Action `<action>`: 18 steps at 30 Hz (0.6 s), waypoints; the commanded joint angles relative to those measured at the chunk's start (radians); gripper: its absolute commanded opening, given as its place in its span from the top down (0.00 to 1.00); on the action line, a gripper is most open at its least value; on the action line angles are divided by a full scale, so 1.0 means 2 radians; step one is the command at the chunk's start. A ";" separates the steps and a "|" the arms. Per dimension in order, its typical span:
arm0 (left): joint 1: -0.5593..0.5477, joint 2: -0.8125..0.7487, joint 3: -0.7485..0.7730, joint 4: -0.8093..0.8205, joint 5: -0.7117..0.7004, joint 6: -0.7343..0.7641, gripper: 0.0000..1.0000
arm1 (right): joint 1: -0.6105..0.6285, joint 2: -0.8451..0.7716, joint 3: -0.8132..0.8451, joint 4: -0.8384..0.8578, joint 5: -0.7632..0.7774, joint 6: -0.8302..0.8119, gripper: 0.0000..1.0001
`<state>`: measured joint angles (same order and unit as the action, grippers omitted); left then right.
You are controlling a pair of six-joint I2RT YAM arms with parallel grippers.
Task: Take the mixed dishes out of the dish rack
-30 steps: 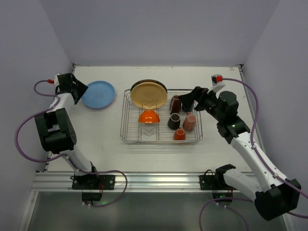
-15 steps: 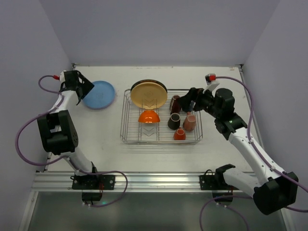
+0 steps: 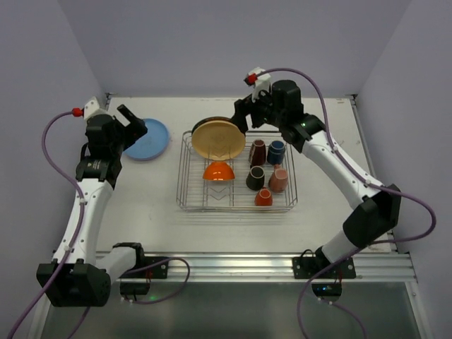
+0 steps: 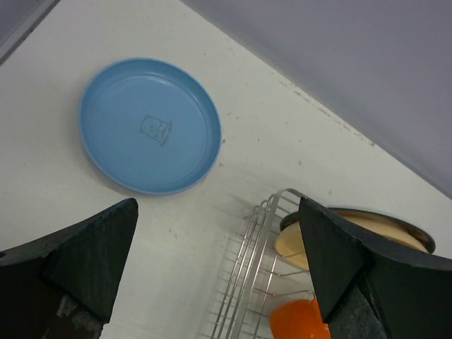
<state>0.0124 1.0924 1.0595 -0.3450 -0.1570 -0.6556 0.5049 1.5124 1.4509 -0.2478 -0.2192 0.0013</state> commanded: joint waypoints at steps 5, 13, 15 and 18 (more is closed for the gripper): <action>-0.001 -0.048 -0.033 -0.042 0.098 0.124 0.00 | 0.044 0.105 0.149 -0.137 0.062 -0.188 0.19; -0.001 -0.070 -0.097 -0.004 0.095 0.138 0.00 | 0.076 0.173 0.204 -0.184 0.081 -0.264 0.27; -0.001 -0.065 -0.098 0.000 0.111 0.136 0.00 | 0.078 0.182 0.208 -0.184 0.083 -0.271 0.28; -0.001 -0.061 -0.096 0.005 0.115 0.138 0.00 | 0.080 0.199 0.216 -0.181 0.087 -0.278 0.31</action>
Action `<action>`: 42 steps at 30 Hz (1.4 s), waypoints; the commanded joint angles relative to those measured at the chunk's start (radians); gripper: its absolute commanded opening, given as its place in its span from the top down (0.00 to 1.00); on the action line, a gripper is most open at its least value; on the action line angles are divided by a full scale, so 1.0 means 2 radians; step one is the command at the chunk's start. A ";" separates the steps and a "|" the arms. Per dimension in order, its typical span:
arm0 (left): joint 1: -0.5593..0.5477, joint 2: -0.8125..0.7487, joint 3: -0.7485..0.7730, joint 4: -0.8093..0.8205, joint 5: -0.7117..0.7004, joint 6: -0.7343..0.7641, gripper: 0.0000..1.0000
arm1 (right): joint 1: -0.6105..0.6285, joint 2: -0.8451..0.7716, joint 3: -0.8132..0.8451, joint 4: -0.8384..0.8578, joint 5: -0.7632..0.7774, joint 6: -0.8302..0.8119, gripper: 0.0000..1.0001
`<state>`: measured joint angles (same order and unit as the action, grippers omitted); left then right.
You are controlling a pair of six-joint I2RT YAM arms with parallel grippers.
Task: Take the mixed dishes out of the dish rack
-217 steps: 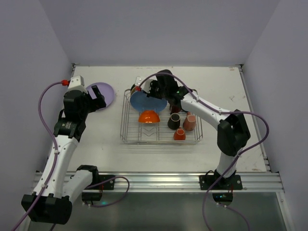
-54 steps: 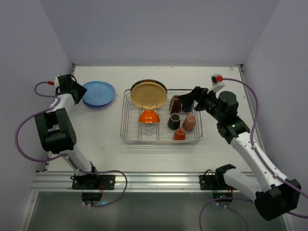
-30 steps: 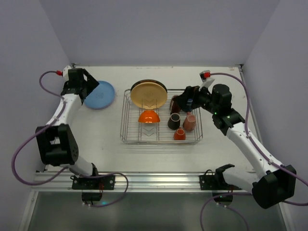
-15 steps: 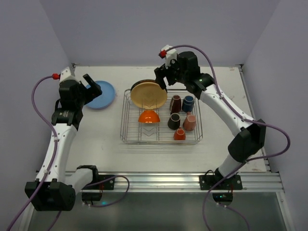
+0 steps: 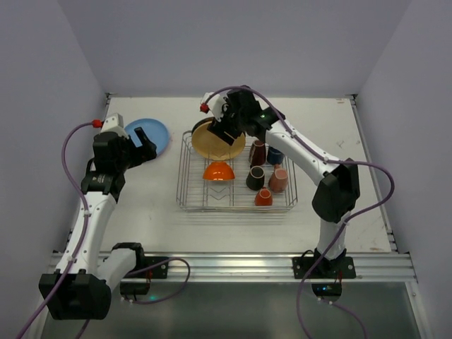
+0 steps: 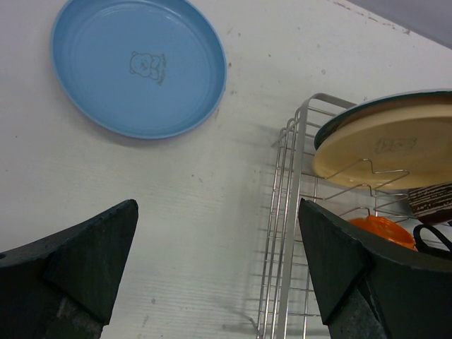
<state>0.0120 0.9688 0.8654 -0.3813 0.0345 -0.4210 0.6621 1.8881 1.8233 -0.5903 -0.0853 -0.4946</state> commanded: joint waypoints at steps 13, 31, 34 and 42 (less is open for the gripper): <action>0.000 0.009 0.001 0.025 0.026 0.022 0.00 | 0.001 0.050 0.058 -0.008 0.020 -0.054 0.34; -0.001 0.006 -0.002 0.024 0.030 0.026 0.00 | 0.001 0.054 0.027 0.021 -0.020 -0.077 0.57; -0.001 0.006 -0.002 0.025 0.031 0.026 0.00 | 0.001 0.048 0.007 0.047 -0.018 -0.092 0.65; -0.001 0.013 0.001 0.025 0.038 0.026 0.00 | 0.001 0.016 -0.067 0.128 -0.019 -0.128 0.79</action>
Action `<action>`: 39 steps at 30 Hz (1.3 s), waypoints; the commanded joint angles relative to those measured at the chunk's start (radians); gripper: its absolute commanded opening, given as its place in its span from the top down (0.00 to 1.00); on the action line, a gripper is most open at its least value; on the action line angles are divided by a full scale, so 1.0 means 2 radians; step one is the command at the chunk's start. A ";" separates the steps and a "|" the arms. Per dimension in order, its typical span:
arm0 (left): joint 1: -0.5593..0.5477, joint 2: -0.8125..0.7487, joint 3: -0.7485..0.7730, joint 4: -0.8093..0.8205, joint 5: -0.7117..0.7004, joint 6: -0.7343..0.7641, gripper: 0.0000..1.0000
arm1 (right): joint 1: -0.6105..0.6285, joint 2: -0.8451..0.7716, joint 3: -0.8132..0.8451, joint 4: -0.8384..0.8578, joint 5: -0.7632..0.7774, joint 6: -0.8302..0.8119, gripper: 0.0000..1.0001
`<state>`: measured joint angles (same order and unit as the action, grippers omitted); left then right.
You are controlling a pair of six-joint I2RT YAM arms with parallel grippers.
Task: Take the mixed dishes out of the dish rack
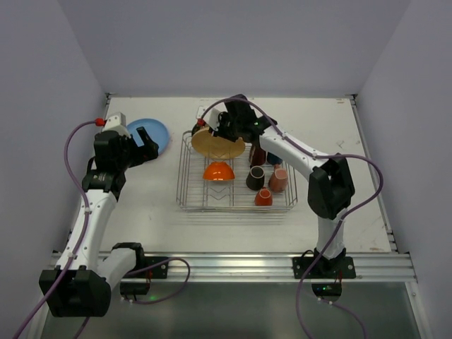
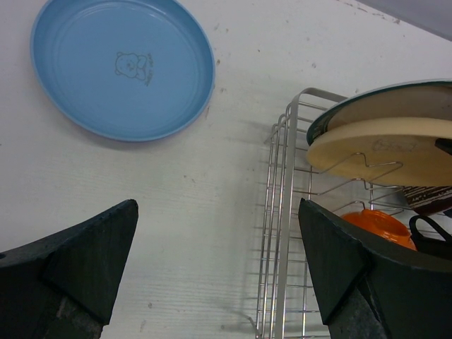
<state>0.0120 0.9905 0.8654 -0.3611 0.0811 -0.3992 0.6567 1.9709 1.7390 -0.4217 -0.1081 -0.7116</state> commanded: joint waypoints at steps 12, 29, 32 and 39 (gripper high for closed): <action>0.000 0.000 -0.002 0.014 0.015 0.018 0.00 | 0.004 -0.070 -0.086 0.101 -0.036 -0.077 0.96; -0.001 -0.011 -0.004 0.013 0.012 0.022 0.00 | 0.005 -0.126 -0.105 0.119 -0.048 -0.092 1.00; -0.001 -0.015 -0.005 0.013 0.011 0.021 0.00 | 0.005 -0.137 -0.106 0.113 -0.053 -0.091 1.00; -0.001 -0.018 -0.005 0.015 0.021 0.022 0.00 | 0.008 -0.174 -0.108 0.093 -0.055 -0.068 1.00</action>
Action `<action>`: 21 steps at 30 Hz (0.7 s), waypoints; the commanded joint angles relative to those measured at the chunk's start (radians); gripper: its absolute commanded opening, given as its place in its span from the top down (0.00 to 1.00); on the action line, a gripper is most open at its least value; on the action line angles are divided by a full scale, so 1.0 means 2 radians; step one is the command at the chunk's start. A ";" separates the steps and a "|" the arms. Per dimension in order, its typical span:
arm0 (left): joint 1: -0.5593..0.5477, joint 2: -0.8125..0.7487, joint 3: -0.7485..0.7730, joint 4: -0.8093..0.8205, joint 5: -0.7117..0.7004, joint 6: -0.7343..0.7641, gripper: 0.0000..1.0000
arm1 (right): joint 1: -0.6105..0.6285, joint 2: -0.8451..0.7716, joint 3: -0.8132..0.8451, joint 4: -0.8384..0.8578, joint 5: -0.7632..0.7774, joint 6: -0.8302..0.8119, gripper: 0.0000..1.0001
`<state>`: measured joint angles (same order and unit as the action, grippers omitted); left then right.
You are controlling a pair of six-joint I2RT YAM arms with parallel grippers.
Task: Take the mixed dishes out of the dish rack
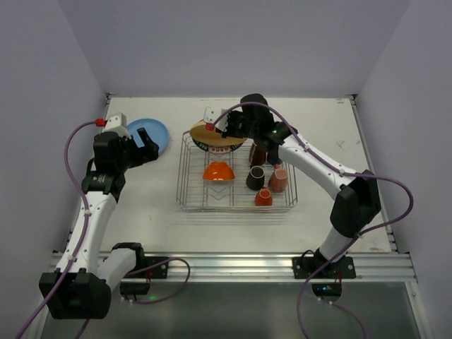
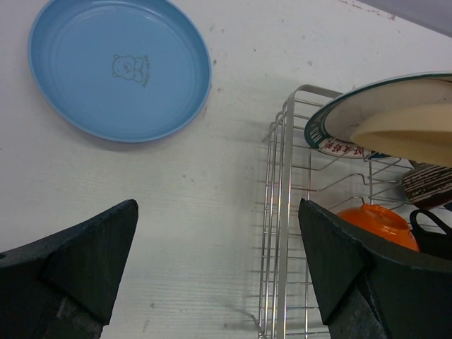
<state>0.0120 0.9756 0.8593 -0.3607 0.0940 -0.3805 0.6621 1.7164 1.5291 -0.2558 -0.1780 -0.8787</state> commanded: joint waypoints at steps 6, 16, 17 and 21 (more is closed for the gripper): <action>-0.001 -0.029 -0.013 0.054 0.108 0.018 0.00 | 0.005 -0.091 -0.021 0.021 -0.008 0.092 1.00; -0.053 -0.022 0.003 0.257 0.300 -0.110 0.00 | -0.043 -0.239 -0.082 0.015 0.054 0.558 1.00; -0.063 -0.006 0.006 0.270 0.304 -0.119 0.00 | -0.055 -0.253 -0.099 0.027 0.020 0.622 1.00; -0.129 0.036 0.055 0.276 0.306 -0.106 0.00 | -0.134 -0.289 -0.159 0.056 -0.089 0.715 1.00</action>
<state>-0.1741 0.9970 0.8841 0.0750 0.6331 -0.5579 0.4744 1.1664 1.2701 -0.2310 -0.1772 0.2203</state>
